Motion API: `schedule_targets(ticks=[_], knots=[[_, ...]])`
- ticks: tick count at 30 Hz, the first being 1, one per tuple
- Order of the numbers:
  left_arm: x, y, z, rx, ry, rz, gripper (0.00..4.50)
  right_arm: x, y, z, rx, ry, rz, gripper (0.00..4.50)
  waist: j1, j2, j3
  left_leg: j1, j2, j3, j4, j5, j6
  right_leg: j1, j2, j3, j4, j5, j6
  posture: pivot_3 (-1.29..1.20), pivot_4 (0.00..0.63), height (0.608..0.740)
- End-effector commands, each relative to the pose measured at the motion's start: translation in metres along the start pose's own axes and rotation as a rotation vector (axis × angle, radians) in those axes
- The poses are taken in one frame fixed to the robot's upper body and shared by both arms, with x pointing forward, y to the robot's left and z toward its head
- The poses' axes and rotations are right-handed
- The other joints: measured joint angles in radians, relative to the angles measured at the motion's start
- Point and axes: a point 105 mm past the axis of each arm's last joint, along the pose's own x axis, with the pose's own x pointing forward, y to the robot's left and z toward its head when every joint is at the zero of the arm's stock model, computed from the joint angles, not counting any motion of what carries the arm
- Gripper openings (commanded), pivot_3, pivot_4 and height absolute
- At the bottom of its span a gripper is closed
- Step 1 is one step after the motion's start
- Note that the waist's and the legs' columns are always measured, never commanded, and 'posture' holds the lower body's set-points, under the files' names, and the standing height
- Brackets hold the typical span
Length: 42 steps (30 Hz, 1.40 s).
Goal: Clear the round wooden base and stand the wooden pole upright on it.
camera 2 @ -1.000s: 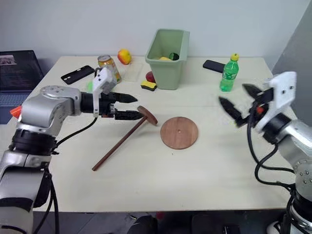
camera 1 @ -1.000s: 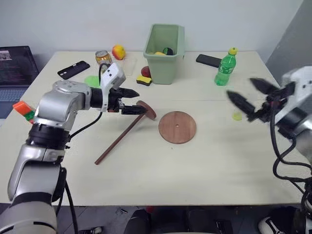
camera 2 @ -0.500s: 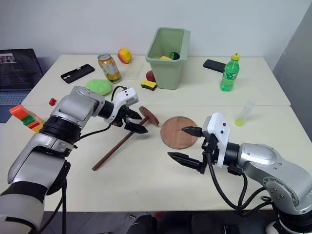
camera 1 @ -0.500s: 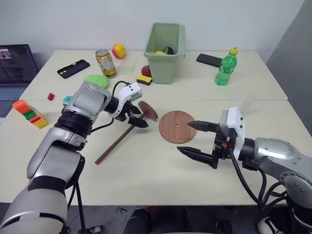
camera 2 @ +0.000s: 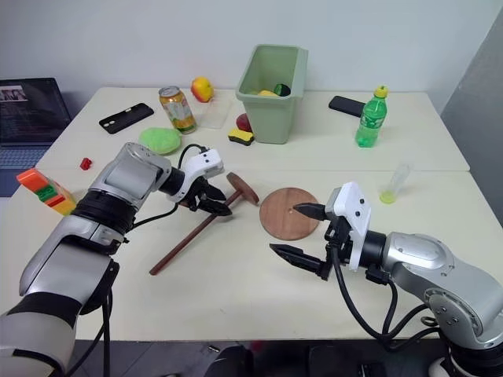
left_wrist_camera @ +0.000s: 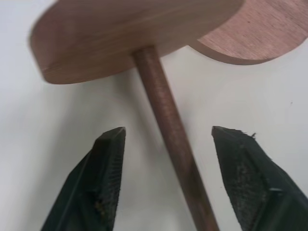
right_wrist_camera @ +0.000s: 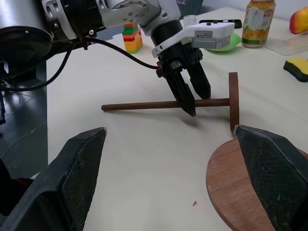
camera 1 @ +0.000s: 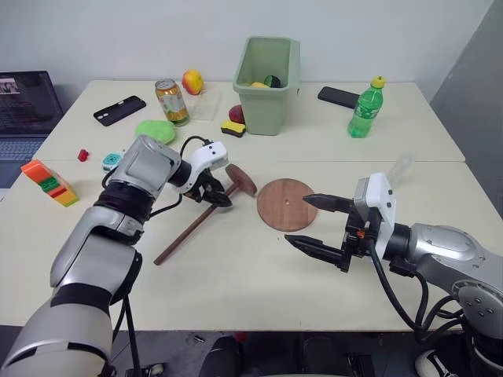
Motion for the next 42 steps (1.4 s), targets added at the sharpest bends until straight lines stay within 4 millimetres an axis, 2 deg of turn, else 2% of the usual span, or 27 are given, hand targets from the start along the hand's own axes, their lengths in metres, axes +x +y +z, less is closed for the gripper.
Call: schedule_targets(ticks=[1,8,9,14,16,18,20,21,23,24,29,32,36,38,42], knots=[[-0.006,-0.001,0.003,0.019,-0.013,0.001,1.91,0.000,0.006,0.009,-0.040,-0.031,0.018,4.50,0.000,0.000,0.000,0.000,0.000,0.000,0.000,0.000,0.000,0.000,0.000,0.000,0.000,0.000,0.000,0.00,0.150,0.740],[-0.007,-0.002,-0.005,0.019,0.001,0.003,0.39,-0.001,0.004,0.010,-0.041,-0.030,0.018,4.50,0.000,0.000,0.000,0.000,0.000,0.000,0.000,0.000,0.000,0.000,0.000,0.000,0.000,0.000,0.000,0.00,0.150,0.740],[-0.007,-0.002,-0.005,0.017,-0.001,0.006,0.27,-0.001,0.004,0.010,-0.042,-0.029,0.018,4.50,0.000,0.000,0.000,0.000,0.000,0.000,0.000,0.000,0.000,0.000,0.000,0.000,0.000,0.000,0.000,0.00,0.150,0.740],[-0.014,0.002,0.002,-0.004,-0.039,0.031,0.26,-0.001,0.007,0.014,-0.040,-0.049,0.040,4.50,0.000,0.000,0.000,0.000,0.000,0.000,0.000,0.000,0.000,0.000,0.000,0.000,0.000,0.000,0.000,0.00,0.150,0.740],[-0.029,0.007,0.031,-0.020,-0.179,0.037,0.26,-0.003,0.010,0.024,-0.045,-0.087,0.053,4.50,0.000,0.000,0.000,0.000,0.000,0.000,0.000,0.000,0.000,0.000,0.000,0.000,0.000,0.000,0.000,0.00,0.150,0.740],[-0.039,0.008,0.050,-0.023,-0.284,0.031,0.26,-0.005,0.011,0.028,-0.048,-0.103,0.055,4.50,0.000,-0.001,0.001,0.000,0.000,0.000,0.001,0.000,0.000,0.000,0.000,-0.001,0.000,0.000,0.000,0.00,0.150,0.740],[-0.061,0.009,0.090,-0.013,-0.512,0.042,0.26,-0.011,0.010,0.034,-0.057,-0.131,0.025,4.50,0.005,-0.003,0.002,-0.002,0.000,-0.001,0.002,0.000,0.000,0.000,0.000,-0.002,0.000,0.000,0.000,0.00,0.150,0.740],[-0.076,0.006,0.119,0.007,-0.687,0.039,0.26,-0.014,0.008,0.037,-0.068,-0.142,-0.012,4.50,0.008,-0.003,0.002,-0.002,0.000,-0.001,0.002,0.000,0.000,0.000,-0.001,-0.002,0.000,0.000,0.000,0.00,0.150,0.740],[-0.095,0.001,0.153,0.022,-0.938,0.070,0.26,-0.021,0.003,0.037,-0.083,-0.144,-0.089,4.50,0.017,-0.004,0.002,-0.003,0.000,-0.002,0.002,0.000,0.000,-0.001,-0.001,-0.003,0.000,0.000,0.000,0.00,0.150,0.740],[-0.101,0.001,0.162,0.016,-1.021,0.098,0.26,-0.024,0.001,0.036,-0.088,-0.138,-0.123,4.50,0.019,-0.004,0.002,-0.004,0.000,-0.002,0.002,0.000,0.000,-0.001,-0.001,-0.003,0.000,0.000,0.000,0.00,0.150,0.740],[-0.094,-0.023,0.192,0.041,-1.271,0.082,0.26,-0.034,0.001,0.012,-0.078,-0.080,-0.284,4.50,0.027,-0.004,0.002,-0.004,-0.001,0.000,0.002,0.000,0.000,0.000,-0.003,-0.002,0.001,0.000,0.000,0.00,0.150,0.740],[-0.078,-0.035,0.200,0.023,-1.363,0.080,0.26,-0.033,0.000,0.002,-0.130,-0.053,-0.344,4.50,0.029,-0.004,0.002,-0.003,-0.001,0.000,0.004,0.000,0.000,0.000,-0.002,-0.001,0.002,0.000,0.001,0.00,0.150,0.740],[-0.064,-0.052,0.200,0.046,-1.412,0.036,0.26,-0.032,0.003,-0.005,-0.122,-0.069,-0.374,4.50,0.021,-0.004,0.002,-0.003,-0.001,0.002,0.004,0.000,0.000,-0.001,-0.002,0.000,0.002,0.000,0.001,0.00,0.150,0.740],[-0.051,-0.059,0.194,0.074,-1.388,0.024,0.26,-0.031,0.007,-0.014,-0.122,-0.038,-0.368,4.50,0.021,-0.004,0.001,0.000,-0.001,0.003,0.003,0.000,0.000,0.000,-0.001,0.001,0.003,0.000,0.001,0.00,0.150,0.740],[-0.034,-0.063,0.183,0.069,-1.353,0.009,0.26,-0.031,0.010,-0.024,-0.086,-0.028,-0.383,4.50,0.027,-0.004,0.001,0.001,-0.001,0.002,0.002,0.000,0.000,0.002,-0.001,0.001,0.002,0.000,0.001,0.00,0.150,0.740]])
